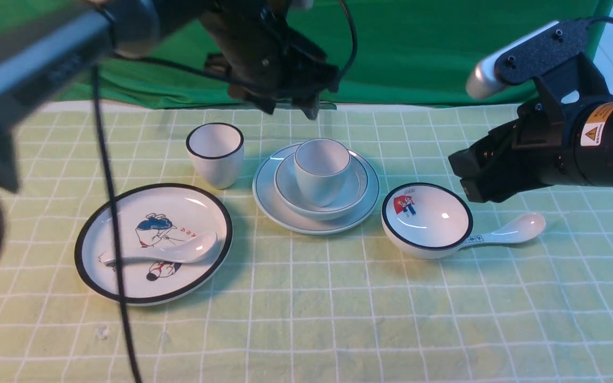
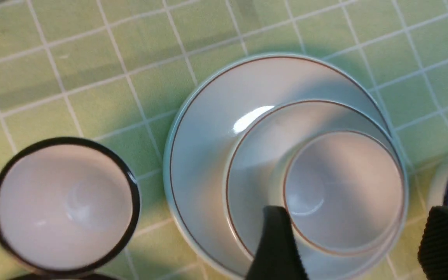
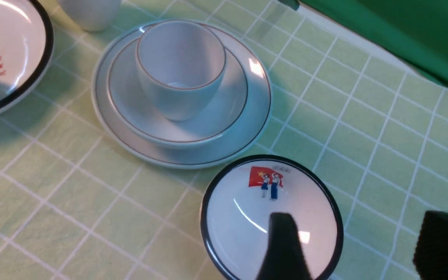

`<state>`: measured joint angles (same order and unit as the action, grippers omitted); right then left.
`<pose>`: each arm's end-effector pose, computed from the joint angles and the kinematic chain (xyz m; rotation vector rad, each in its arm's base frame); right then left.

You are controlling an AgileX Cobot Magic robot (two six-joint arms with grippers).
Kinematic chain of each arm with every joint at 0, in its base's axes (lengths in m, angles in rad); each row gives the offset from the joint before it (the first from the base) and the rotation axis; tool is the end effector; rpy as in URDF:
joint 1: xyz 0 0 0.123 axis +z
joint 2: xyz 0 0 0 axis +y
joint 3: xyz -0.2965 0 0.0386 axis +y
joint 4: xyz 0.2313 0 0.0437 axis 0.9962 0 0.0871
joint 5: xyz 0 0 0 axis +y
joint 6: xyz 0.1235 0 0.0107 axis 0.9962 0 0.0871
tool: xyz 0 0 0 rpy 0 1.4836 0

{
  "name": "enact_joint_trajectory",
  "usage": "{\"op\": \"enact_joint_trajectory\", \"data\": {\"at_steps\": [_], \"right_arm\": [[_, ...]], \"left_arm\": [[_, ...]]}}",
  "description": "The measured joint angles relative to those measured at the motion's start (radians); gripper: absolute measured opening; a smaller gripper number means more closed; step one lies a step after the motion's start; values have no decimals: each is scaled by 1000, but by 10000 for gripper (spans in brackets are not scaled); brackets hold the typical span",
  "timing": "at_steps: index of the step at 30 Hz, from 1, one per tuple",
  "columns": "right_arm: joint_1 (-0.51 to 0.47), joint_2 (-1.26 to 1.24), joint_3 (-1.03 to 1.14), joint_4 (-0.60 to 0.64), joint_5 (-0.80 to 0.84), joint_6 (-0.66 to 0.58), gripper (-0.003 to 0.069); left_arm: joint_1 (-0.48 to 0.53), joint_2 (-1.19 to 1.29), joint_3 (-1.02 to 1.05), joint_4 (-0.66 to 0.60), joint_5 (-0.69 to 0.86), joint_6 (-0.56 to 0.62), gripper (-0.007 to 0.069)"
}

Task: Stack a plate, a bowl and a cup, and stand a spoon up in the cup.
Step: Use the left arm to grab a blue soup spoon

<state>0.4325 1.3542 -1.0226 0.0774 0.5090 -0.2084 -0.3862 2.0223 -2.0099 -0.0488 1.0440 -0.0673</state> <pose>0.2680 0.1289 0.3022 -0.6770 2.2295 0.1904 0.4297 -0.1804 0.3116 0.3914 2.5258 -0.2403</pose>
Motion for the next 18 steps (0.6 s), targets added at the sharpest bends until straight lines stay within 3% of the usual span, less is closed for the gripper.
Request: {"op": "enact_joint_trajectory", "data": {"at_steps": [4,9,12,18], "right_arm": [[0,0,0,0,7,1,475],[0,0,0,0,11,18,475],[0,0,0,7,10,20,475],[0,1,0,18,-16,20,475]], "left_arm": [[0,-122,173,0,16,10,321],[35,-304,545,25,-206,-73,188],[99,-393,736,43,-304,-124,116],[260,-382,862,-54,-268,-64,23]]}}
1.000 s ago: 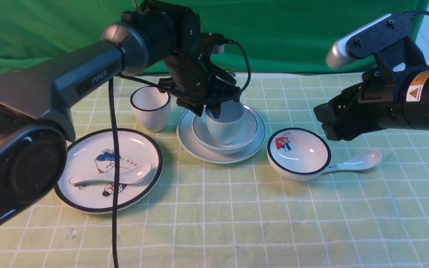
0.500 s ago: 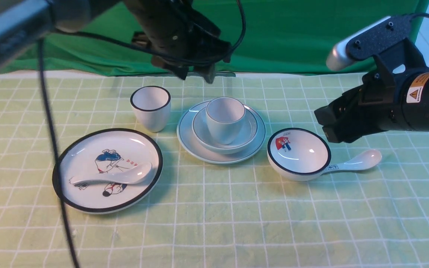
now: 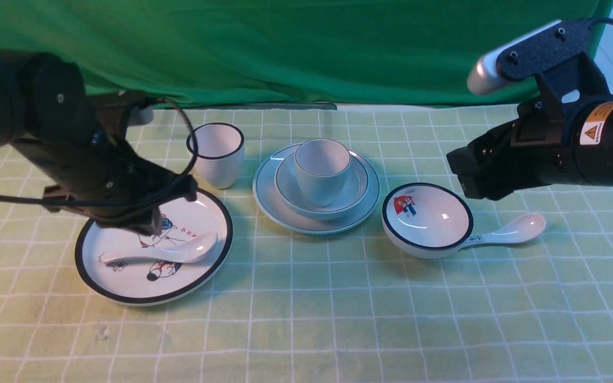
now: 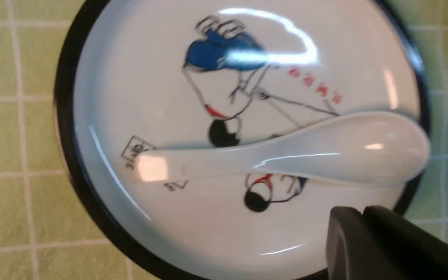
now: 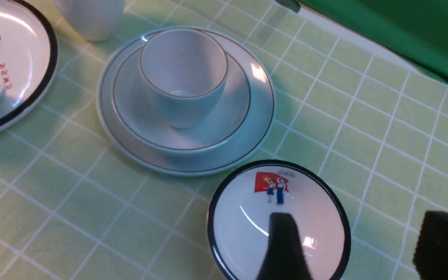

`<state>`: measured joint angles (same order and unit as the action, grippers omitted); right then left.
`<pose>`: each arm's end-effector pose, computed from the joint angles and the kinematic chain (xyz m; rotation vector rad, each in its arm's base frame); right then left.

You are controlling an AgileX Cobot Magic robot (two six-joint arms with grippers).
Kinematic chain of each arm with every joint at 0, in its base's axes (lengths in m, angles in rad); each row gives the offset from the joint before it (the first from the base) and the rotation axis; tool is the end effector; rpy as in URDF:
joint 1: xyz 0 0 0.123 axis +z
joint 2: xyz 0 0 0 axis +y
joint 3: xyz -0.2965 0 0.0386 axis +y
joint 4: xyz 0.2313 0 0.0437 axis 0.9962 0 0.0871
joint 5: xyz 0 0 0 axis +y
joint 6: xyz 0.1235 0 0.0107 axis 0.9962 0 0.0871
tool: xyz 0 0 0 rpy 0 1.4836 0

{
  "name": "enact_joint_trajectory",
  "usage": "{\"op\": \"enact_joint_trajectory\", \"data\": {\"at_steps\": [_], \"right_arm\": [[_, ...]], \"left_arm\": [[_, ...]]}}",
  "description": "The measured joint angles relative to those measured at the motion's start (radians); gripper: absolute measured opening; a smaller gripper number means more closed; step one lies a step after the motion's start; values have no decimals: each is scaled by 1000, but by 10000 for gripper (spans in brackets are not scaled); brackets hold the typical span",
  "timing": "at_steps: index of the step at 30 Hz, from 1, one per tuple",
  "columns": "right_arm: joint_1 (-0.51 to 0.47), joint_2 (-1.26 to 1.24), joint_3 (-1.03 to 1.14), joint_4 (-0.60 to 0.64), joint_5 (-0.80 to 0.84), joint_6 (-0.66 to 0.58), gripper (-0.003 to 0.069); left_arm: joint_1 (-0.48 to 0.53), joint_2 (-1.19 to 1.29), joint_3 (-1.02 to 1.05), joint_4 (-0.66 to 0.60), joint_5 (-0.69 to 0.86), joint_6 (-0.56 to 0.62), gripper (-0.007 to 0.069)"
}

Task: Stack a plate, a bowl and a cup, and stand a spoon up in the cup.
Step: Use the left arm to grab a blue soup spoon

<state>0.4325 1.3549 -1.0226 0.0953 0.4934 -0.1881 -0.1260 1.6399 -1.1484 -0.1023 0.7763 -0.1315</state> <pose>0.2689 0.1303 0.3035 -0.6364 2.2274 0.2193 0.3270 -0.0504 0.2312 -0.0888 2.7584 -0.1879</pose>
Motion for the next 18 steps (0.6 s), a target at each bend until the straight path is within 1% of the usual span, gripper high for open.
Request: {"op": "enact_joint_trajectory", "data": {"at_steps": [2,5,9,12,18], "right_arm": [[0,3,0,1,-1,0,475],[0,10,0,1,0,0,475],[0,10,0,2,0,0,475],[0,10,0,10,0,1,475],[0,10,0,28,0,1,475]], "left_arm": [[44,24,2,-43,-17,14,17],[78,67,2,-96,-26,43,17],[77,128,2,-89,30,61,17],[76,159,2,-69,38,62,17],[76,211,-22,-27,-33,41,15]]}}
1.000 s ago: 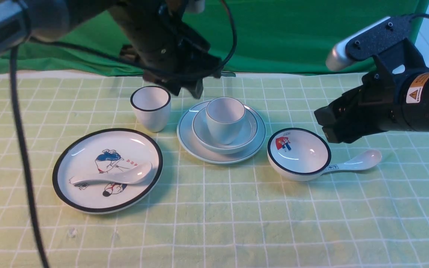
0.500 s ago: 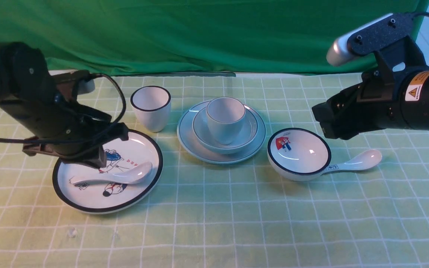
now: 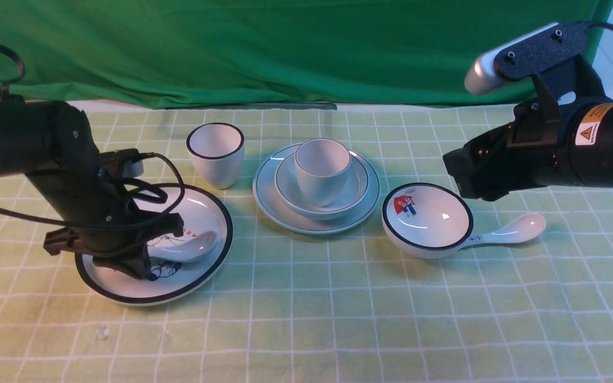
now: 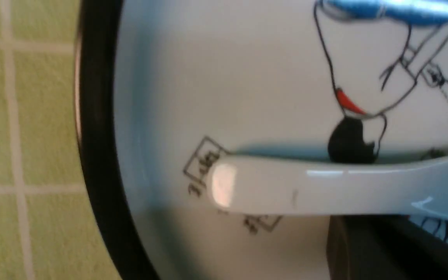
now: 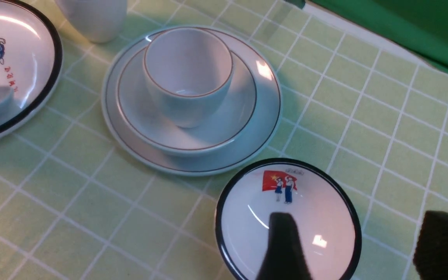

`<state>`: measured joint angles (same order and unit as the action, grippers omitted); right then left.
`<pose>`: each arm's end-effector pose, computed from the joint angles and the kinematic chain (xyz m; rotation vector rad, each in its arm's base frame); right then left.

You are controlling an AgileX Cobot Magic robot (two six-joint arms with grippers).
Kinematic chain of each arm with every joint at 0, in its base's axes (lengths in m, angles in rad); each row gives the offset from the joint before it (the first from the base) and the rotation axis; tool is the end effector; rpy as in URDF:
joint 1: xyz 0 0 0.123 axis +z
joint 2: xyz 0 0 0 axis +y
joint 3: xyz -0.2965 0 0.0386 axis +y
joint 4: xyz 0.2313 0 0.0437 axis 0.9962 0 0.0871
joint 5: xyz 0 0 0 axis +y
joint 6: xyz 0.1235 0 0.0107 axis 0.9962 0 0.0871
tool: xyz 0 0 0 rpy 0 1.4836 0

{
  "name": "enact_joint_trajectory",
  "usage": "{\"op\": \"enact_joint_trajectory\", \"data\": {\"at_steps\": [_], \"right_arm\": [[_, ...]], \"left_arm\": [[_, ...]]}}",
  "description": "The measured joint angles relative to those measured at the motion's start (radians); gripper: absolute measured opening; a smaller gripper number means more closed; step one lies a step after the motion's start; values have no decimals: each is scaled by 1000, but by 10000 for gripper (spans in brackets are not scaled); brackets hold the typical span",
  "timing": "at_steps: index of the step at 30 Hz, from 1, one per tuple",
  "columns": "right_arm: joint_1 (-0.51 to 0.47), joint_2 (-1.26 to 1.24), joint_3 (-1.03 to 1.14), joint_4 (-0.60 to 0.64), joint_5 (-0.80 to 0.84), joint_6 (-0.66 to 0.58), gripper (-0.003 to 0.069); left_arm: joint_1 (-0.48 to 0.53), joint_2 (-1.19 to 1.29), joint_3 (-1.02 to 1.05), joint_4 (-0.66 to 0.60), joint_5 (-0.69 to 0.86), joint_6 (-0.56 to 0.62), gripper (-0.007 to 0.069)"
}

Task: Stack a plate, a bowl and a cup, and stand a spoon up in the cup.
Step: Use the left arm to grab a blue soup spoon

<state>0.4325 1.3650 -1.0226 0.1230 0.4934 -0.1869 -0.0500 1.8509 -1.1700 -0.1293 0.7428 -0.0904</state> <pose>0.2699 0.1325 0.3006 -0.6168 2.2443 0.2461 0.3544 -0.0286 0.1656 -0.1824 2.9048 -0.1673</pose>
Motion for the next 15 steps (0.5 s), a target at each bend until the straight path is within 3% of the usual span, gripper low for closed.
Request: {"op": "enact_joint_trajectory", "data": {"at_steps": [9,15], "right_arm": [[0,0,0,1,-4,0,475],[0,0,0,3,-3,0,475]], "left_arm": [[0,4,-136,129,-154,-97,15],[0,18,-238,98,-19,-152,36]]}}
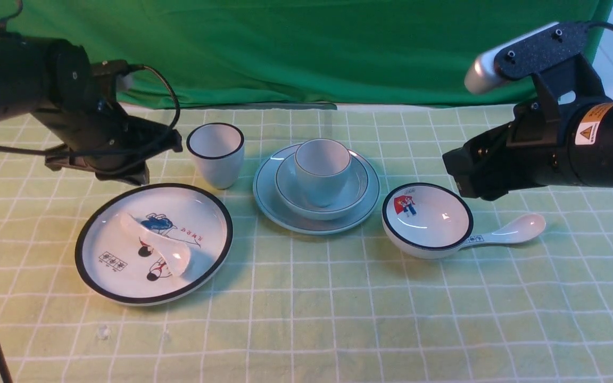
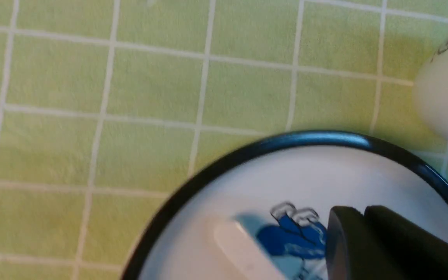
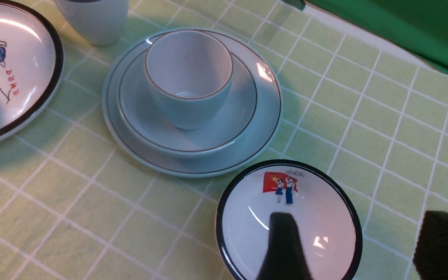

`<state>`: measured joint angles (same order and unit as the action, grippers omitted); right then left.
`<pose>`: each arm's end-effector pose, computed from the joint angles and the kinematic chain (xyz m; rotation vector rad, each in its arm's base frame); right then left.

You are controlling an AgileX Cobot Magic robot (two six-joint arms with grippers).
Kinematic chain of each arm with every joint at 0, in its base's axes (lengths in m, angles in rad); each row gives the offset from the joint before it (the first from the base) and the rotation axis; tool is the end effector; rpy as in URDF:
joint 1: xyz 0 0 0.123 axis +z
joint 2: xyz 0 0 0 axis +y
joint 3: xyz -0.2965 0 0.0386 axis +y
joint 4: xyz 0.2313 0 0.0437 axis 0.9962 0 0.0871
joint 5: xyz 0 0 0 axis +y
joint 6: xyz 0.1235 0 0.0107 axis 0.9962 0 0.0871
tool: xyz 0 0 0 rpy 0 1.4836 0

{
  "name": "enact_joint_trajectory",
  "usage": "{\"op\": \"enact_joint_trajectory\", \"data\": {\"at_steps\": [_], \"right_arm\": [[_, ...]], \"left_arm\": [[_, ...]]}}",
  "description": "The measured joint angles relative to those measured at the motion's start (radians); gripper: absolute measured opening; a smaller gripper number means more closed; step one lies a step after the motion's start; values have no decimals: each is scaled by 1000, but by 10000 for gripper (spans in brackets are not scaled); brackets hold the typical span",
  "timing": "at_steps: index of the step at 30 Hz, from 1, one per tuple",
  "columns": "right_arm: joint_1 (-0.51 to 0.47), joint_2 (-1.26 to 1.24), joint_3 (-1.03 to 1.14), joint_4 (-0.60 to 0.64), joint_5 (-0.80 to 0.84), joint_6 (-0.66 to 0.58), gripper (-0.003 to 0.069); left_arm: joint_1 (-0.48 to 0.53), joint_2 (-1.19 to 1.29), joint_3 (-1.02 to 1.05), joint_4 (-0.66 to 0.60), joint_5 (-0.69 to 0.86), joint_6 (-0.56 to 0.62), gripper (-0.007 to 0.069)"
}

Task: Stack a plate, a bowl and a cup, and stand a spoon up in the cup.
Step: Use the left arm to grab a blue soup spoon

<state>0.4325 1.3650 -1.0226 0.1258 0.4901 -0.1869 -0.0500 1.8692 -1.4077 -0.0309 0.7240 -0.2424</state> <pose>0.2701 0.1328 0.3009 -0.6135 2.2418 0.2490 0.4063 -0.0229 0.2208 -0.2812 2.6602 -0.1283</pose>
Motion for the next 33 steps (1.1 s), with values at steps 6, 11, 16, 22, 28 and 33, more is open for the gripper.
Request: {"op": "enact_joint_trajectory", "data": {"at_steps": [6,11,16,22,28,33], "right_arm": [[0,0,0,1,0,0,475],[0,0,0,1,0,1,475],[0,0,0,3,0,1,475],[0,0,0,5,0,1,475],[0,0,0,7,-1,1,475],[0,5,0,7,-1,1,475]], "left_arm": [[-15,0,-13,-51,124,-57,205],[-19,13,17,-33,109,-110,468],[-19,60,17,-32,104,-130,554],[-19,117,17,11,118,-130,484],[-19,121,17,47,114,-97,285],[-19,121,17,31,83,-36,90]]}}
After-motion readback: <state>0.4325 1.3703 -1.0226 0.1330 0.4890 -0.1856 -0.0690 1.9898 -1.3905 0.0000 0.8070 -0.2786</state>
